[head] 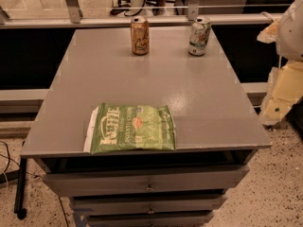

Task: Move orange can near green jalapeno chip bag

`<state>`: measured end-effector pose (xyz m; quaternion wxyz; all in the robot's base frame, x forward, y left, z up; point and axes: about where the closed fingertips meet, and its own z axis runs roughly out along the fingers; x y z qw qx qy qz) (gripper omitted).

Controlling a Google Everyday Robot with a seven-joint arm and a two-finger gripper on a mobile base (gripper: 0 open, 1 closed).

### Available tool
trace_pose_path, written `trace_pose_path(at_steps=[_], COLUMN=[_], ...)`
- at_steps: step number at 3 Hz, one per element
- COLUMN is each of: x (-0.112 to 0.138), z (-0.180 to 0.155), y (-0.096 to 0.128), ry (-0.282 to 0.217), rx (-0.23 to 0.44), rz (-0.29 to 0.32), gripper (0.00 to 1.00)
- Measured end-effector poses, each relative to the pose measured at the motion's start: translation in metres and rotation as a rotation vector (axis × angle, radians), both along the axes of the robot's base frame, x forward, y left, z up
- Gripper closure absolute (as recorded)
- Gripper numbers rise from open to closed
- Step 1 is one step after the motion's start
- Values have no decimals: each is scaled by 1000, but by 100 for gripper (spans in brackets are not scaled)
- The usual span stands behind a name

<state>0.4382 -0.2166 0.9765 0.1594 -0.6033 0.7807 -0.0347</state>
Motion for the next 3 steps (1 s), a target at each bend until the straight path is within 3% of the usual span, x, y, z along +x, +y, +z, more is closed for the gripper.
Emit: trace_pose_path(at_steps=[2, 3], x=[10, 45], z=[-1, -18], y=[5, 22], ry=[-18, -37], rx=[23, 102], rz=[-7, -17], gripper=[0, 0])
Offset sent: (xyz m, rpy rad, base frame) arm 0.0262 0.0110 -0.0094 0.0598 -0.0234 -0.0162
